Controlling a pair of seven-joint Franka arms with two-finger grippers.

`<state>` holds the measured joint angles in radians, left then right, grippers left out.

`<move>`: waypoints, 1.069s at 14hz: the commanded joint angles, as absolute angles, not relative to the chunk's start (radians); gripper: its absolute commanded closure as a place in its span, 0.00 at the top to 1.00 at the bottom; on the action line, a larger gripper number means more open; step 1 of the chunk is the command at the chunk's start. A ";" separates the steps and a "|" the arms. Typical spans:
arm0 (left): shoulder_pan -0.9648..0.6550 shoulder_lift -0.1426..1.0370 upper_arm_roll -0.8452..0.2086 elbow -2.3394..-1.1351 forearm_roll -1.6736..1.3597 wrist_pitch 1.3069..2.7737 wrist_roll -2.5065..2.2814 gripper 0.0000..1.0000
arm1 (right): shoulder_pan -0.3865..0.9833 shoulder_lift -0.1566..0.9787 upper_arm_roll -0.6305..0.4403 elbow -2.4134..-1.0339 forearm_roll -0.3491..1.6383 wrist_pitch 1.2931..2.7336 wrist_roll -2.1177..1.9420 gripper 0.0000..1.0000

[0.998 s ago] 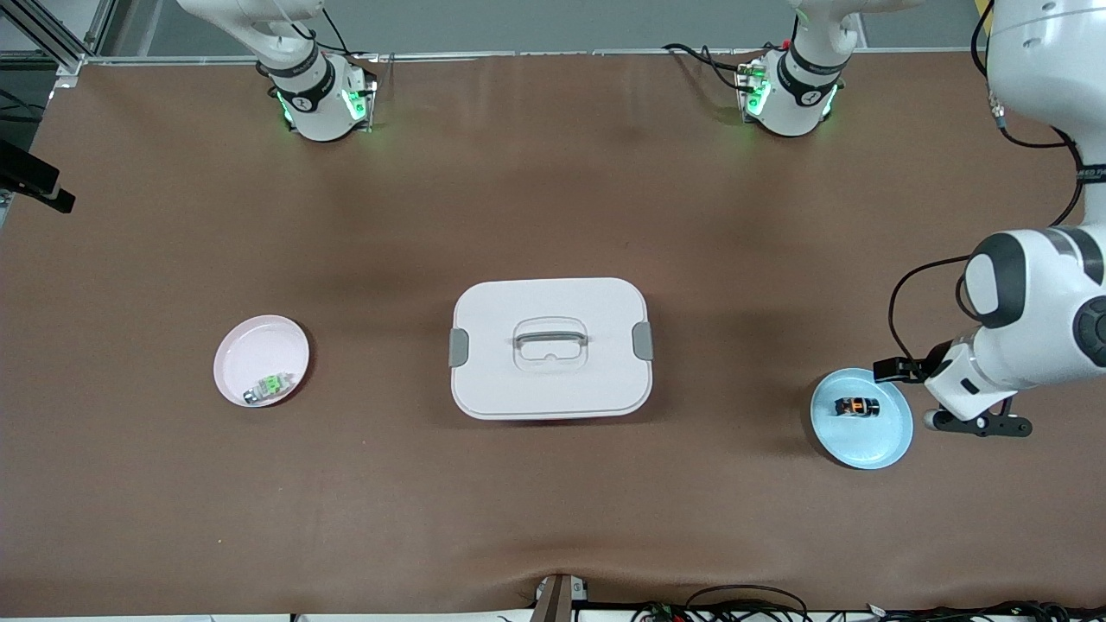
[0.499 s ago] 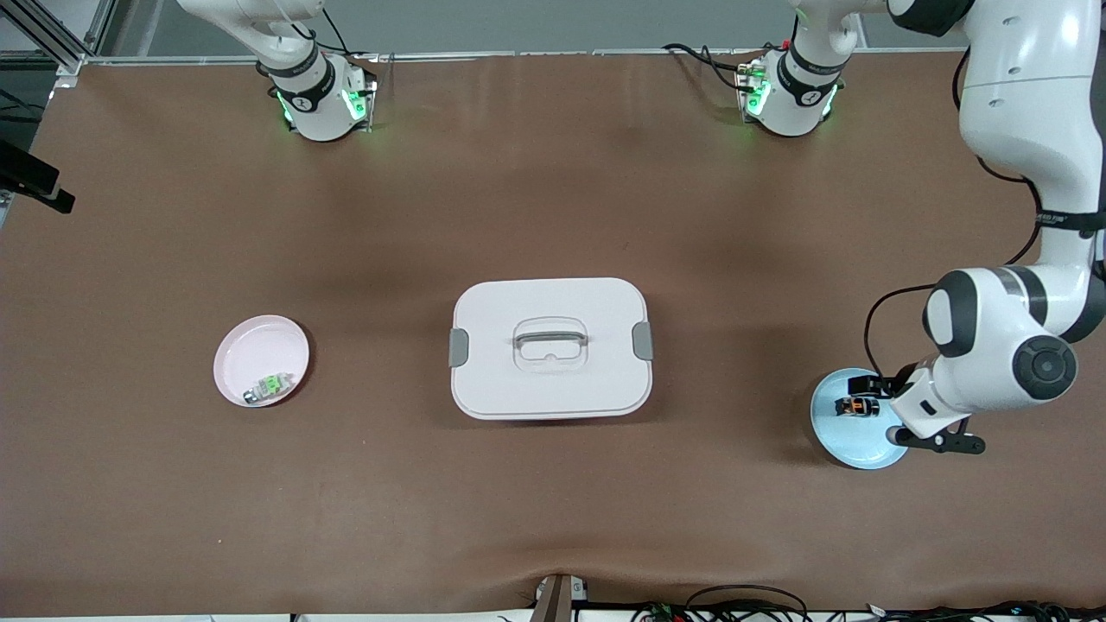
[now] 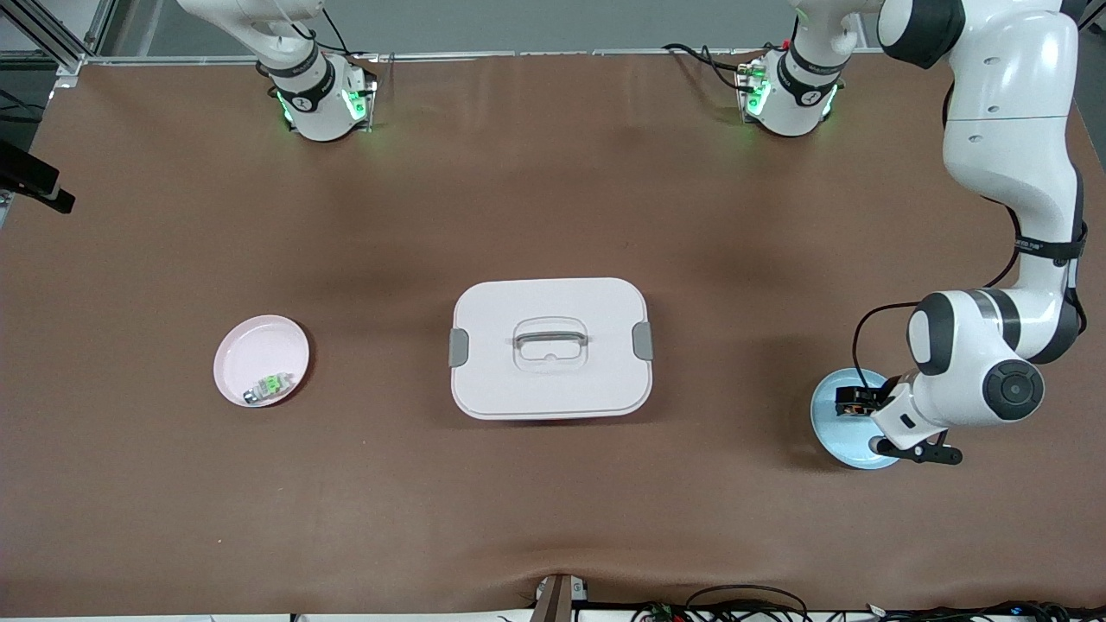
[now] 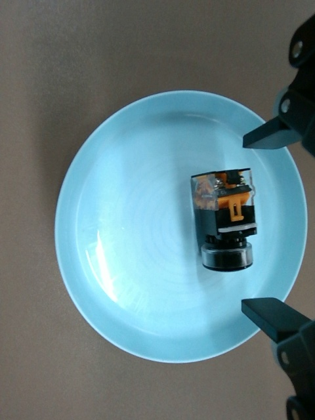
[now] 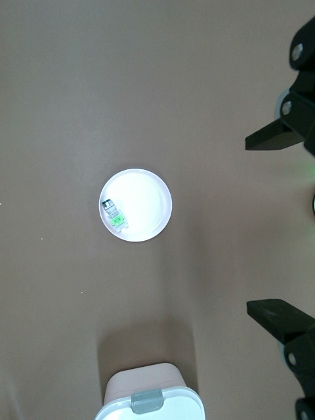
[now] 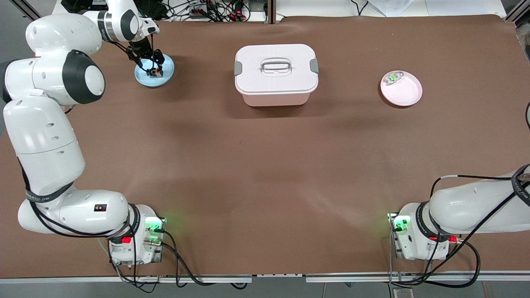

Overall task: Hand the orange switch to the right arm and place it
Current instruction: 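Lower the left gripper and close it on the orange switch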

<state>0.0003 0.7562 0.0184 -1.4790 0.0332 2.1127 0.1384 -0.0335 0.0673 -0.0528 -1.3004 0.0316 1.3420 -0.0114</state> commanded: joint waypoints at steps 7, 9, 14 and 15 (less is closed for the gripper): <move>-0.002 0.819 0.017 -1.450 0.052 2.201 0.054 1.00 | -0.049 0.051 -0.043 -1.318 0.028 1.351 -0.023 1.00; -0.002 0.818 0.017 -1.453 0.054 2.206 0.052 1.00 | -0.051 0.051 -0.043 -1.318 0.028 1.351 -0.023 1.00; -0.002 0.815 0.014 -1.462 0.057 2.212 0.052 1.00 | -0.051 0.051 -0.043 -1.318 0.029 1.351 -0.021 1.00; -0.002 0.810 0.012 -1.474 0.057 2.212 0.051 1.00 | -0.051 0.051 -0.043 -1.318 0.029 1.351 -0.023 1.00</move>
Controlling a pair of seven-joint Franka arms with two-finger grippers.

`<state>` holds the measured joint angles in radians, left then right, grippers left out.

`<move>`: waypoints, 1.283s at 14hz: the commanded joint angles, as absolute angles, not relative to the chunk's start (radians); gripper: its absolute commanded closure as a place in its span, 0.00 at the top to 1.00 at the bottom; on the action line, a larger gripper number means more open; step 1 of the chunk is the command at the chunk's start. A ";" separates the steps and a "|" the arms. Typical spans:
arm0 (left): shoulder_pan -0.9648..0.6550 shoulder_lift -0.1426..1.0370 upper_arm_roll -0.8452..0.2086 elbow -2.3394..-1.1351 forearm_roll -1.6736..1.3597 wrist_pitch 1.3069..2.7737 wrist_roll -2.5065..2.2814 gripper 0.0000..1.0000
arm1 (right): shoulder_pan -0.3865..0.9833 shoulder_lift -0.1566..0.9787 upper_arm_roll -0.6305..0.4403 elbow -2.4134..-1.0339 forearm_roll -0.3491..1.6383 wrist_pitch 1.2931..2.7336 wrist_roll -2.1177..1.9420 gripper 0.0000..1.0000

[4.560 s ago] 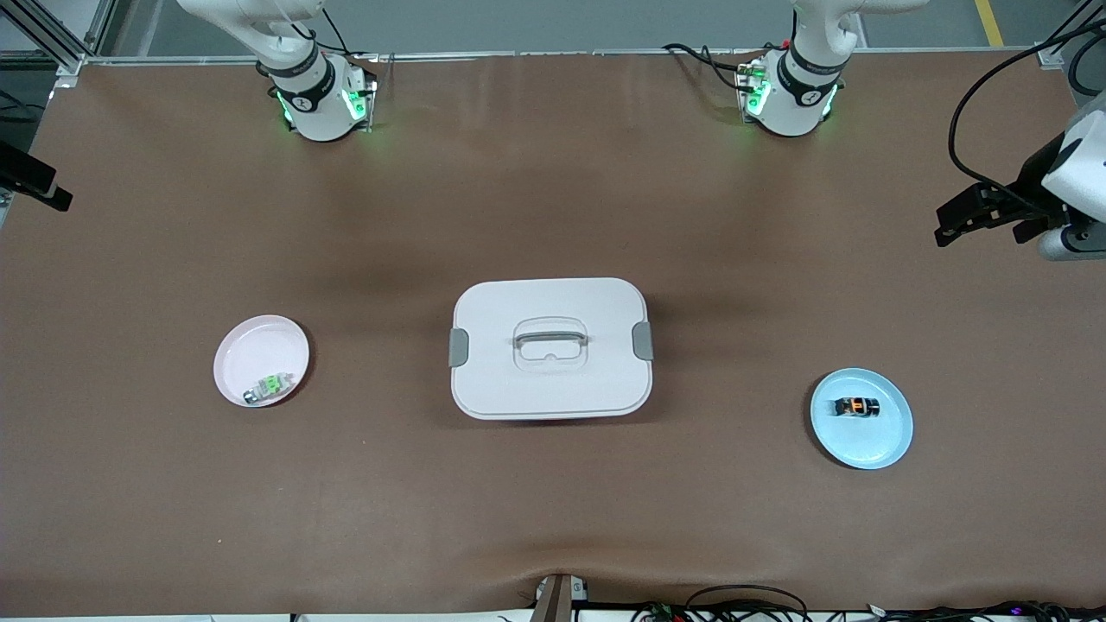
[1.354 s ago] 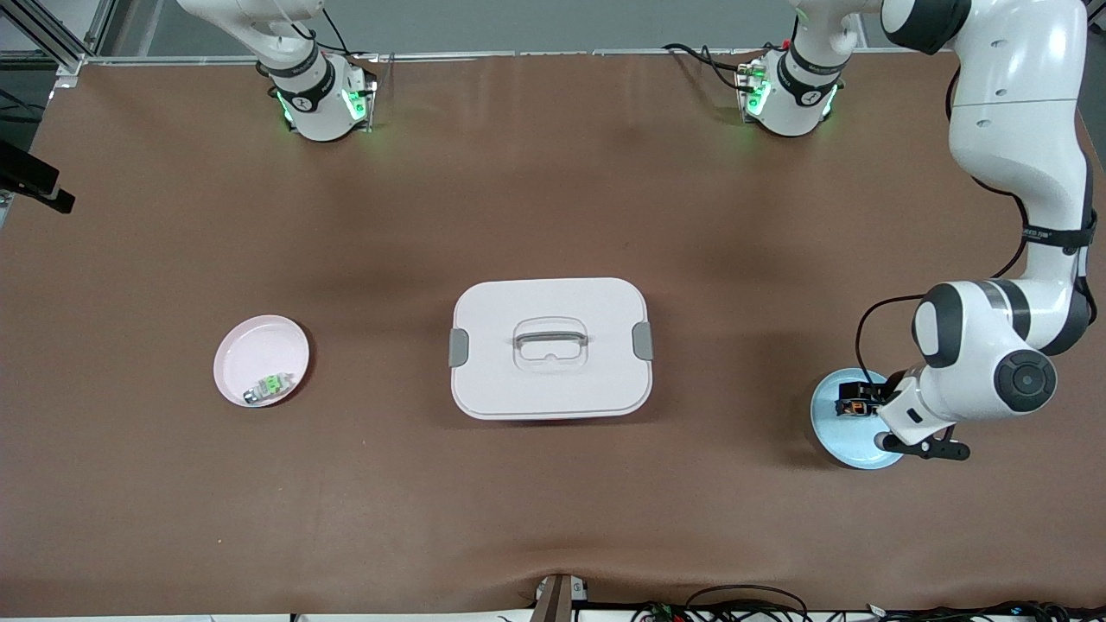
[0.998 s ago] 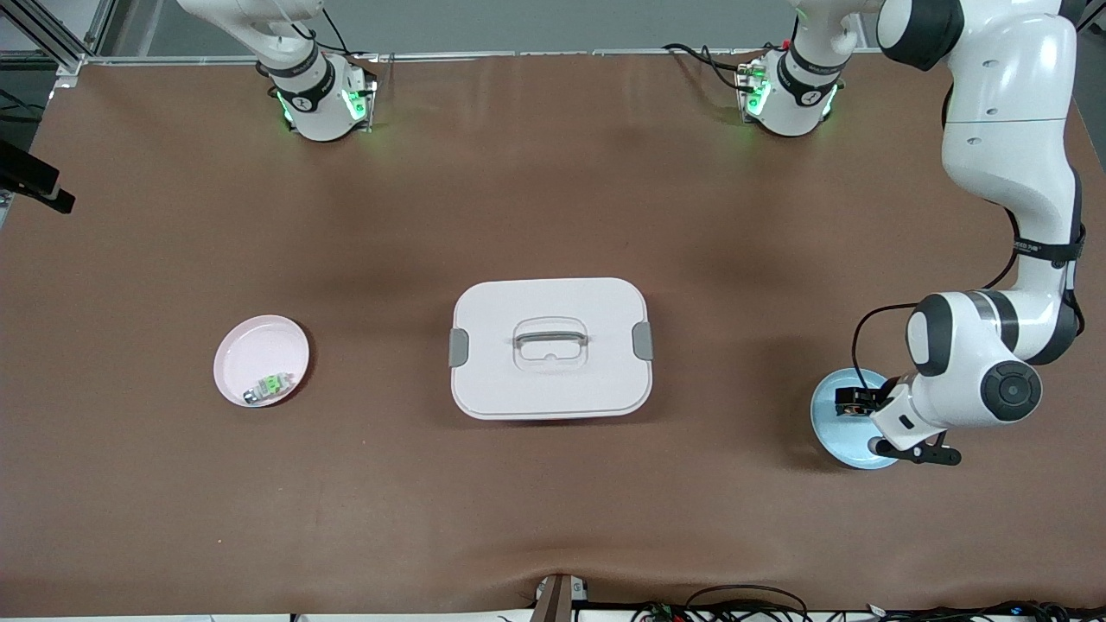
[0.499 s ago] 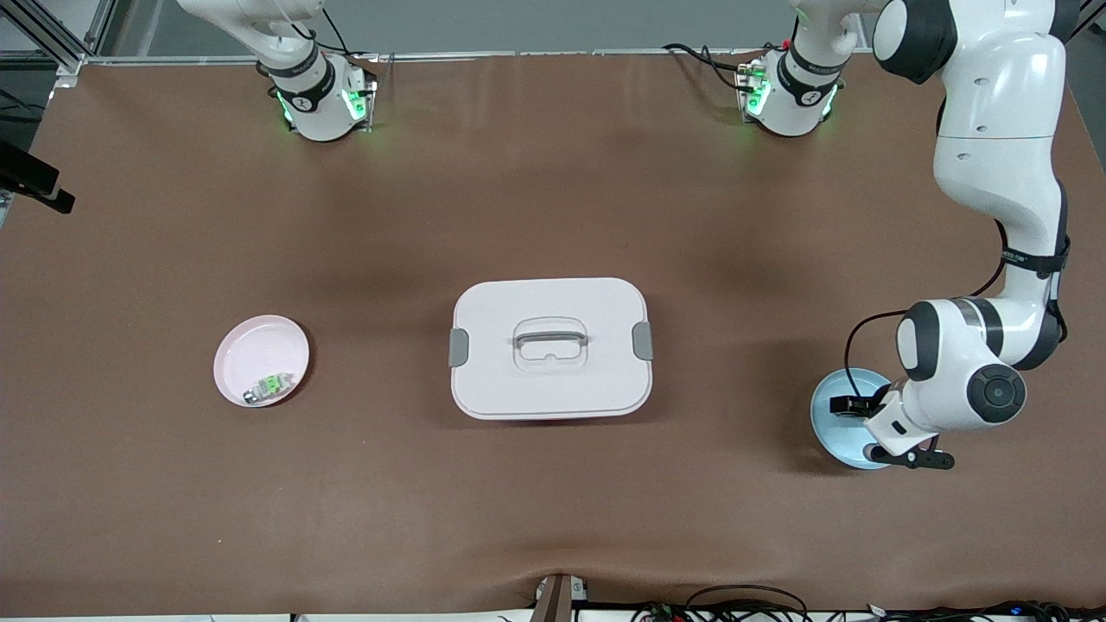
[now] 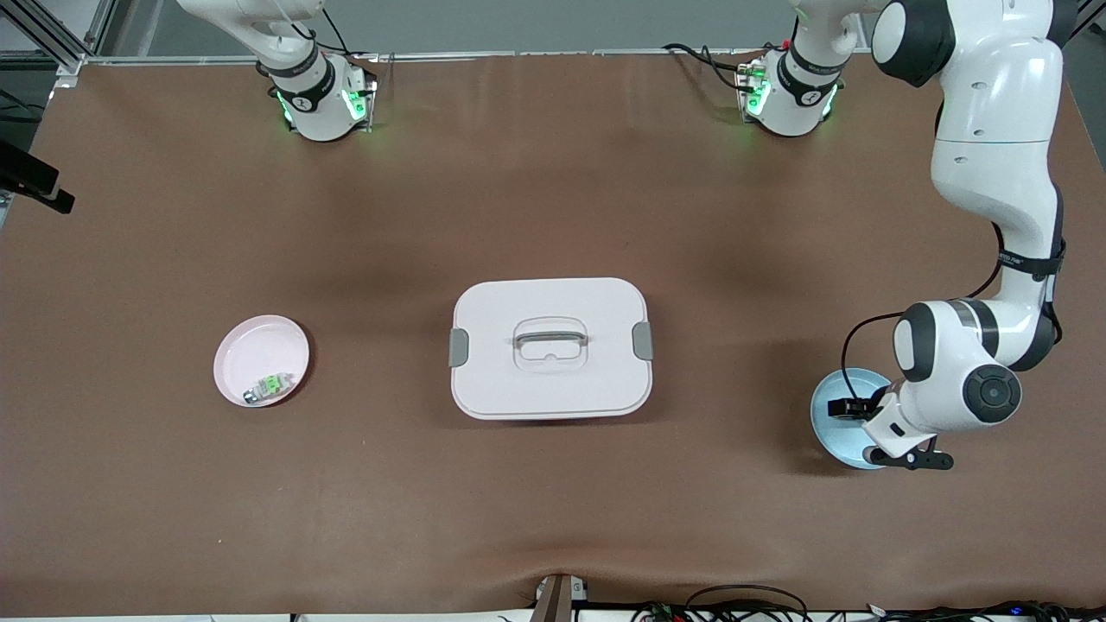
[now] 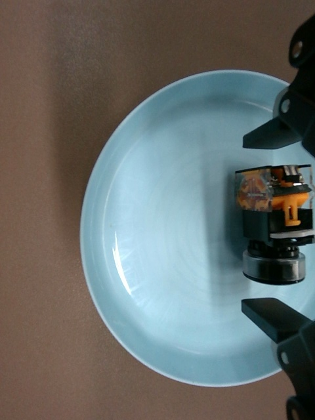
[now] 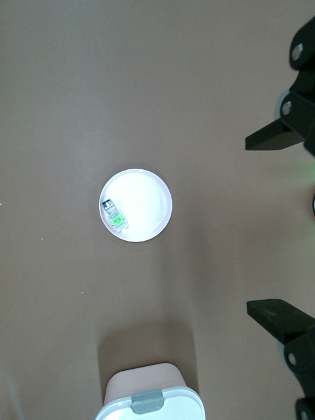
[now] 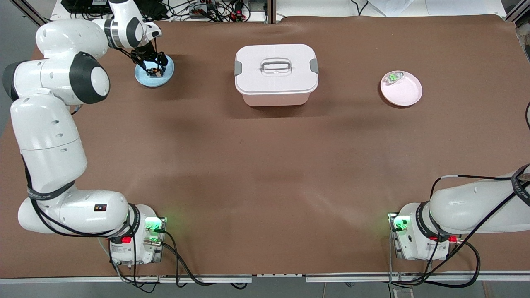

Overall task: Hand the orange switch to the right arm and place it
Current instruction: 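Lower the left gripper and close it on the orange switch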

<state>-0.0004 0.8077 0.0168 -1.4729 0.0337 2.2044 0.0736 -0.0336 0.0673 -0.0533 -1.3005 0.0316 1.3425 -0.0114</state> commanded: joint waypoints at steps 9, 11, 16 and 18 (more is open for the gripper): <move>0.003 0.807 0.011 -1.497 0.043 2.212 0.051 1.00 | -0.052 0.052 -0.043 -1.318 0.031 1.351 -0.023 1.00; 0.003 0.807 0.011 -1.502 0.043 2.210 0.051 1.00 | -0.052 0.052 -0.043 -1.318 0.031 1.351 -0.023 1.00; 0.003 0.805 0.011 -1.503 0.043 2.210 0.040 0.99 | -0.052 0.054 -0.043 -1.318 0.032 1.351 -0.023 1.00; 0.006 0.805 0.011 -1.503 0.043 2.209 0.043 0.82 | -0.054 0.054 -0.043 -1.318 0.032 1.353 -0.023 1.00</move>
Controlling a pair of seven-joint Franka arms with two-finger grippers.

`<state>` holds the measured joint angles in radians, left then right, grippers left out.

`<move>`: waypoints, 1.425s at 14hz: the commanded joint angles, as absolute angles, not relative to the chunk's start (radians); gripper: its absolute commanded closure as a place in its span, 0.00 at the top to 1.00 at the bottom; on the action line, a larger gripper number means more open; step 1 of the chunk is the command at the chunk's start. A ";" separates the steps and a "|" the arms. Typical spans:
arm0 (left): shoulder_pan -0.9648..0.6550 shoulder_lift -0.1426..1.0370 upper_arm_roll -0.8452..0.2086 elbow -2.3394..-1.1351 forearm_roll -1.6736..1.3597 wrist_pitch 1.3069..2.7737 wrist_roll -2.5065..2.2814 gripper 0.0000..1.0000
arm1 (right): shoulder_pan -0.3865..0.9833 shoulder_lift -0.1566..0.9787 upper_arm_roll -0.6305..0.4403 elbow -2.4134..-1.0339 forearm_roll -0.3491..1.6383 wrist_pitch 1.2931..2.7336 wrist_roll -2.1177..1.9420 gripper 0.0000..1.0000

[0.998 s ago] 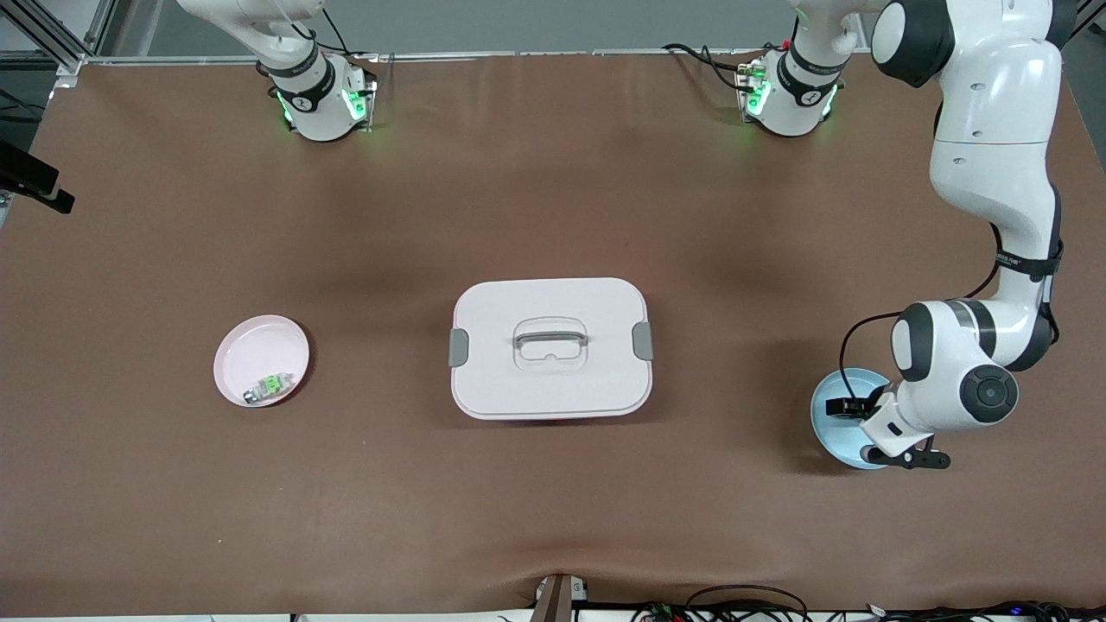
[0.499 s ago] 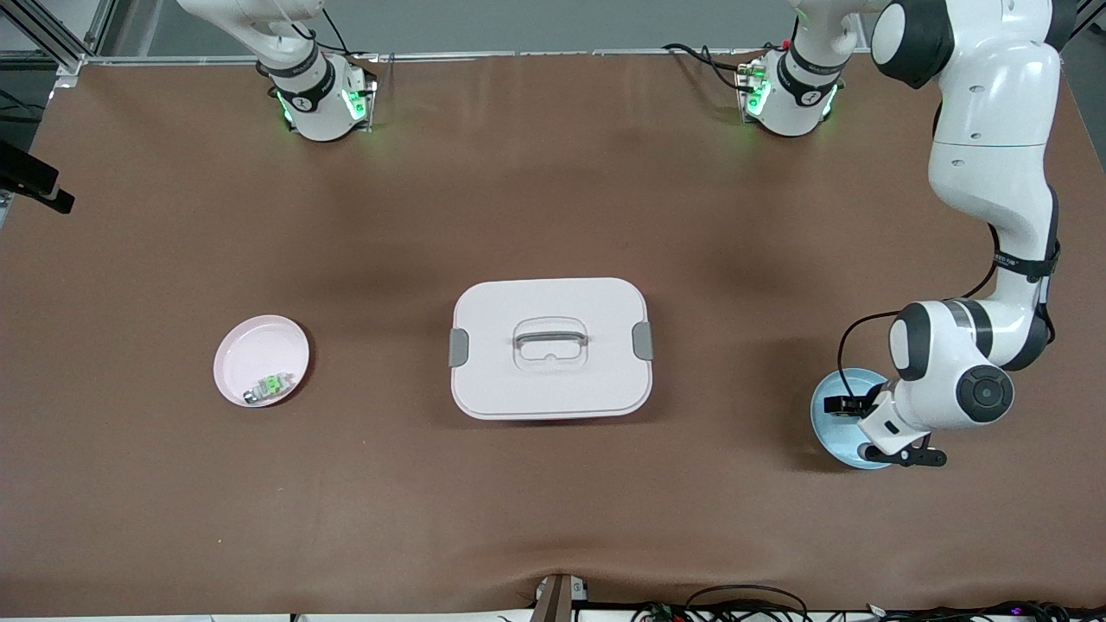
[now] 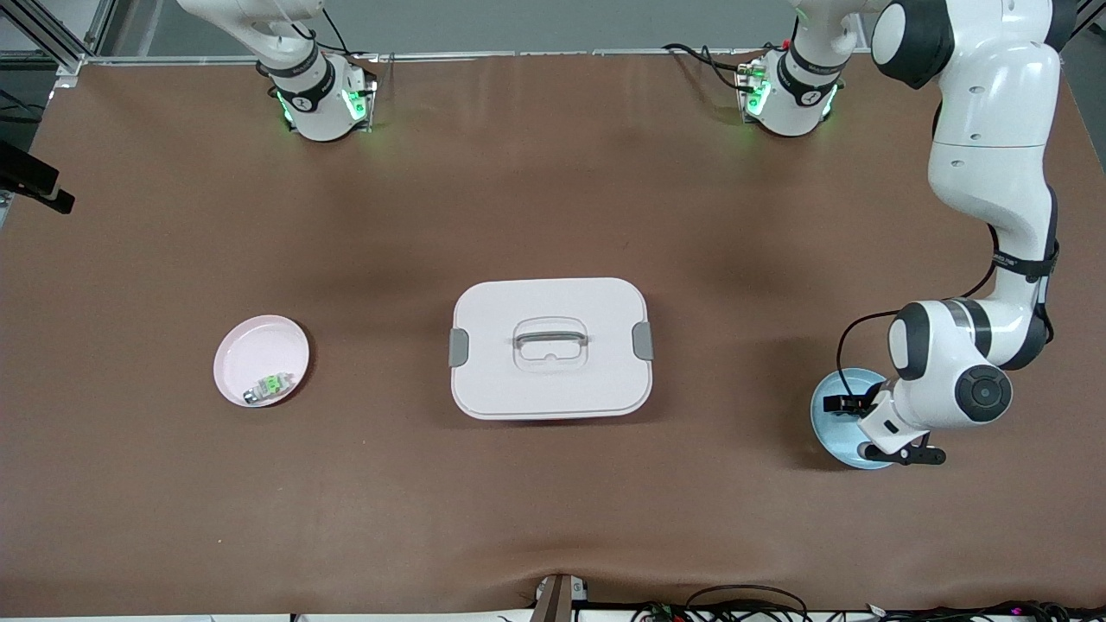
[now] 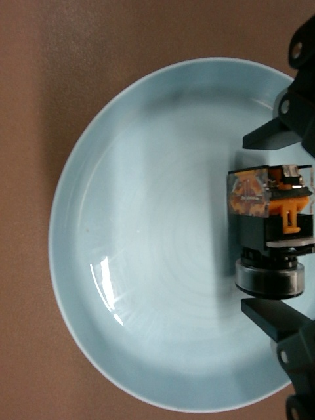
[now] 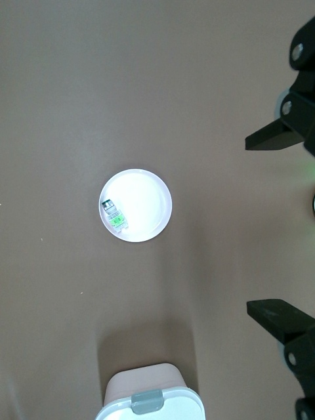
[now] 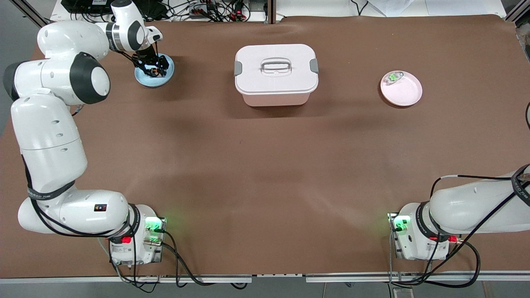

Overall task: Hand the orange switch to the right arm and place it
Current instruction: 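Lower the left gripper and close it on the orange switch, then lift the orange switch off the blue plate with the left gripper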

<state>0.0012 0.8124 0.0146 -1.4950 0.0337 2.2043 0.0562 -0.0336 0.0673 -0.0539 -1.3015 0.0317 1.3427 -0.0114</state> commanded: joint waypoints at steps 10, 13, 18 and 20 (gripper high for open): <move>0.012 0.792 0.011 -1.502 0.040 2.195 0.049 0.20 | -0.052 0.054 -0.043 -1.319 0.034 1.351 -0.023 1.00; 0.009 0.755 0.009 -1.502 0.040 2.166 0.034 0.20 | -0.055 0.054 -0.044 -1.319 0.034 1.351 -0.023 1.00; 0.009 0.640 0.006 -1.499 0.025 2.004 -0.092 0.20 | -0.055 0.054 -0.046 -1.321 0.035 1.353 -0.023 1.00; 0.015 0.585 0.008 -1.499 -0.029 1.924 -0.126 0.20 | -0.055 0.054 -0.046 -1.319 0.035 1.351 -0.023 1.00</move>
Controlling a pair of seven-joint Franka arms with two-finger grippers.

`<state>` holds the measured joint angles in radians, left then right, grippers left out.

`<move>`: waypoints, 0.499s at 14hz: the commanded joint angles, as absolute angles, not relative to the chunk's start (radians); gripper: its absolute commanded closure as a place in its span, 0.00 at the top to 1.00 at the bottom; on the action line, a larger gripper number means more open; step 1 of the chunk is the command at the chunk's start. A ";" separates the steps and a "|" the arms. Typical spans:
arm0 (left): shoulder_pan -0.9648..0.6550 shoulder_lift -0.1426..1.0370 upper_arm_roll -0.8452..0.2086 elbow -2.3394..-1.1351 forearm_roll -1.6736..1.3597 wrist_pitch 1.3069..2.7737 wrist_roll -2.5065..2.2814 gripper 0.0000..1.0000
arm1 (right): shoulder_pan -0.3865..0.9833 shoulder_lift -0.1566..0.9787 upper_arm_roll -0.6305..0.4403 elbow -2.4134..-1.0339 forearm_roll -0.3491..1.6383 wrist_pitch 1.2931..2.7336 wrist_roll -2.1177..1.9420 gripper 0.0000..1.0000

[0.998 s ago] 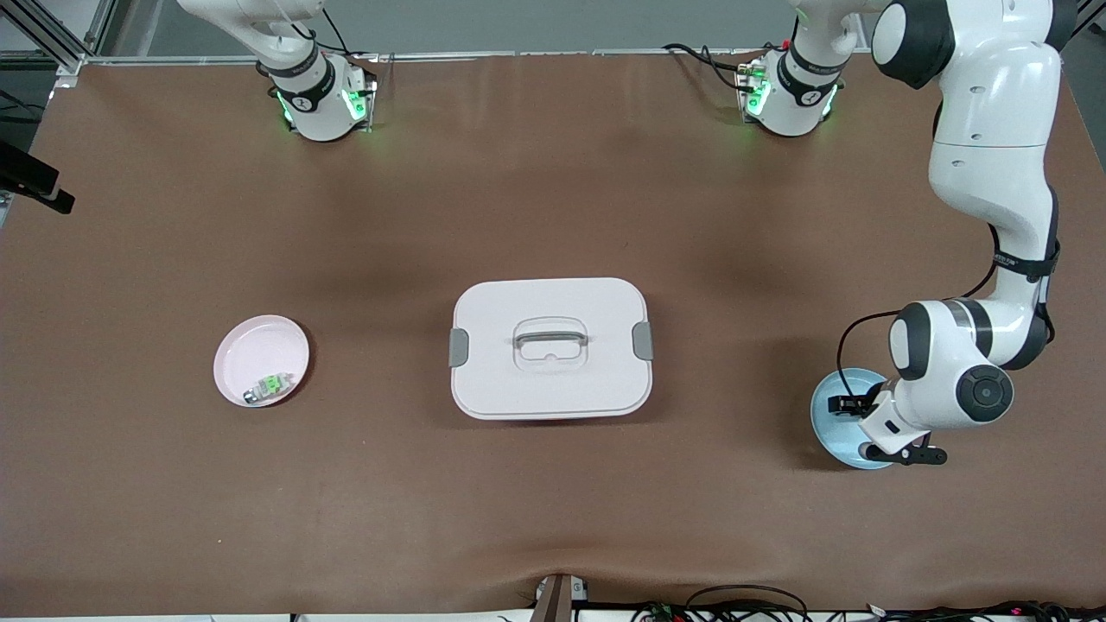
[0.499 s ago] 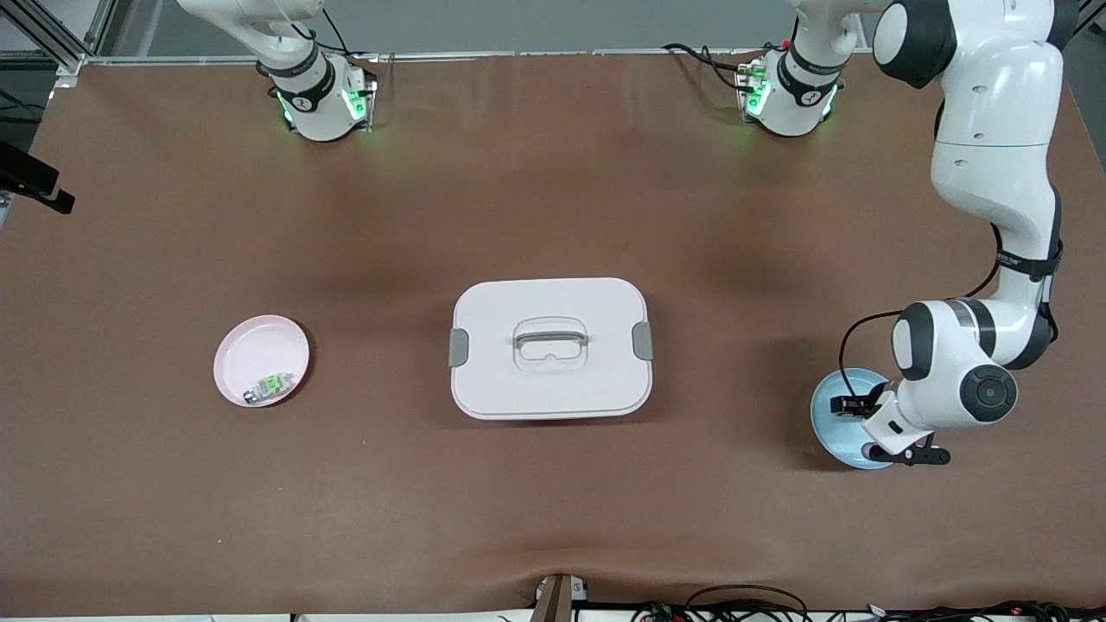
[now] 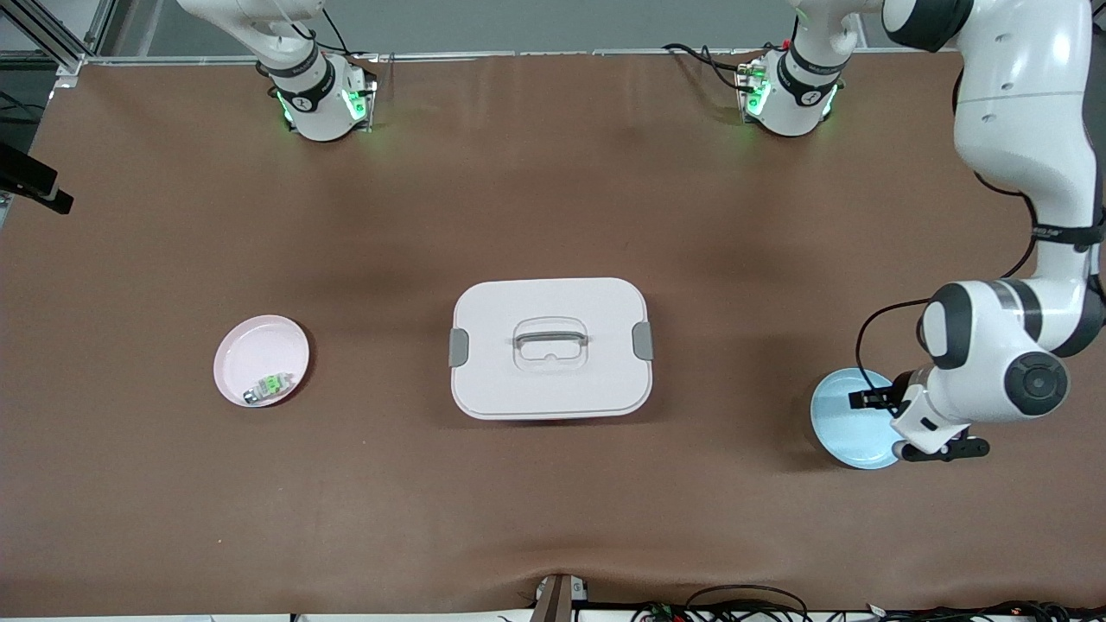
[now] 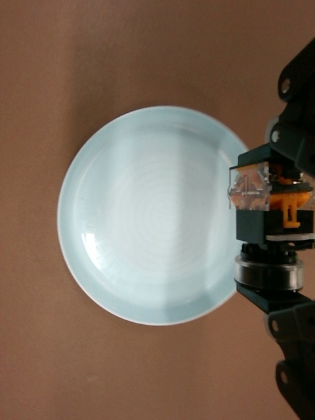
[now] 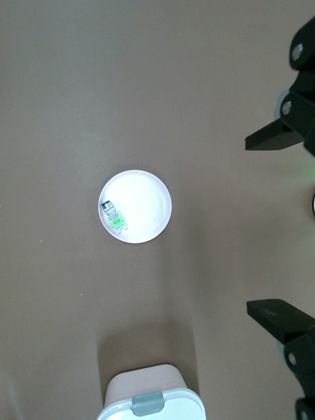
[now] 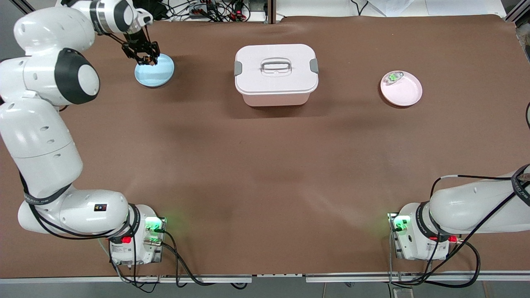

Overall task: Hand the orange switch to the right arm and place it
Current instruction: 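Lift the orange switch off the blue plate with the left gripper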

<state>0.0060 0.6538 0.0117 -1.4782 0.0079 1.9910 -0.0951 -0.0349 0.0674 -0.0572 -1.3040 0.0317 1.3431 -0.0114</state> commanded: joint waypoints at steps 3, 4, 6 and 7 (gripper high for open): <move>0.031 0.506 0.014 -1.494 -0.083 1.815 -0.204 0.20 | -0.055 0.054 -0.046 -1.319 0.035 1.353 -0.023 1.00; 0.041 0.476 0.011 -1.494 -0.109 1.781 -0.210 0.20 | -0.055 0.054 -0.046 -1.319 0.035 1.353 -0.023 1.00; 0.057 0.418 0.012 -1.494 -0.191 1.705 -0.212 0.20 | -0.057 0.054 -0.046 -1.319 0.035 1.353 -0.023 1.00; 0.070 0.391 0.012 -1.494 -0.246 1.677 -0.222 0.20 | -0.057 0.054 -0.046 -1.321 0.035 1.356 -0.023 1.00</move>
<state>0.0472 0.4591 0.0155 -1.4727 -0.1683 1.7307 -0.2027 -0.0351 0.0674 -0.0581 -1.3043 0.0317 1.3438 -0.0114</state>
